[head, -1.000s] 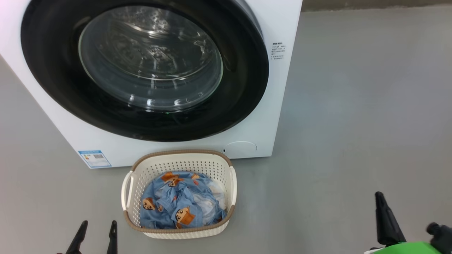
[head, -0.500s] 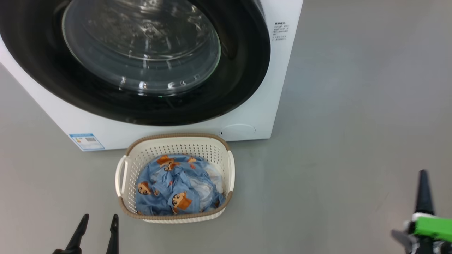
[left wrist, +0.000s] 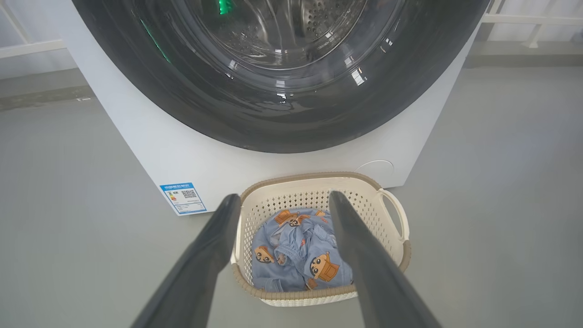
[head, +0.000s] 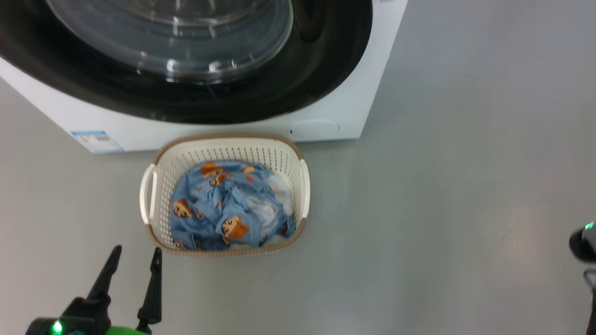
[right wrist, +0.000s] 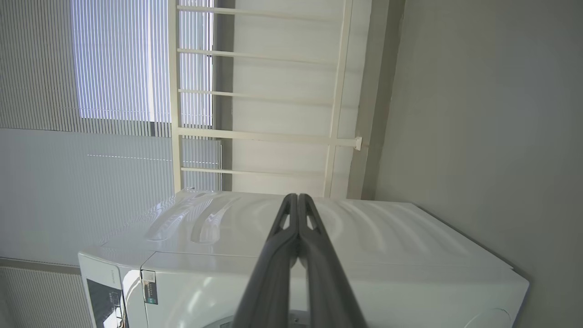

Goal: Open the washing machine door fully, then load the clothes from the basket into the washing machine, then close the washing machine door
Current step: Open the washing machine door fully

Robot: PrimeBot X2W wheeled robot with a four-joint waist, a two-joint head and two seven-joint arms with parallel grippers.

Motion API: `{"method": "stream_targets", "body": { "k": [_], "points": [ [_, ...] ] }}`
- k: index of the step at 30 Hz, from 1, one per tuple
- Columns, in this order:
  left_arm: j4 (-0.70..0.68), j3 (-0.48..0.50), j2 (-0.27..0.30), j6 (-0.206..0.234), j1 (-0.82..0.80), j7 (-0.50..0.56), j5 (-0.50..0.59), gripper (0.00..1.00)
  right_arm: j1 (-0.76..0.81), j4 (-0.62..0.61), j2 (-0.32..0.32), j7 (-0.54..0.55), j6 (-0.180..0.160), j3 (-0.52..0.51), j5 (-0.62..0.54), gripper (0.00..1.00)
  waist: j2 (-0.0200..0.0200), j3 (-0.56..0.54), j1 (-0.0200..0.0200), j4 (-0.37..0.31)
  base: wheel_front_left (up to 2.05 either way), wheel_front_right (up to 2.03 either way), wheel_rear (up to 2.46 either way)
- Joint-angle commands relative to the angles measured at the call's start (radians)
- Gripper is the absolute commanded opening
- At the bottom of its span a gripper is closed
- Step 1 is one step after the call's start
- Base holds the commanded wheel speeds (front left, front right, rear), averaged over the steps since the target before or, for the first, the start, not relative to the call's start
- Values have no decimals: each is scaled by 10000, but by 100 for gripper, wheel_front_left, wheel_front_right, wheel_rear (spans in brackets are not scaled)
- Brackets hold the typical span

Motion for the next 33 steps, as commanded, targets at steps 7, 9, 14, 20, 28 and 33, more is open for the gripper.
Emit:
{"method": "stream_targets", "body": {
  "k": [7,9,14,20,28,33],
  "points": [
    [-316,204,515,-18,-663,-67,-133,100,-1826,-1,-366,1469,17,-514,-241,0,0,1585,0,319,0,0,0],
    [-299,162,626,-18,-735,-67,-139,100,-2186,129,-411,1766,17,-498,-403,0,0,1779,0,356,0,0,0],
    [-299,124,762,-18,-910,-67,-226,100,-3150,188,-597,2428,17,-297,-743,0,0,2159,0,527,0,0,0],
    [-298,122,862,-18,-917,-67,-243,100,-4028,144,-718,3001,17,-10,-918,0,0,2454,0,673,0,0,0],
    [-333,172,919,-19,-929,-67,-277,100,-5181,148,-796,3737,17,632,-1159,0,0,2835,0,866,0,0,0],
    [-337,167,841,-19,-958,-67,-290,100,-5785,124,-758,4278,17,1219,-1262,0,0,2961,0,972,0,0,0]
  ]
}}
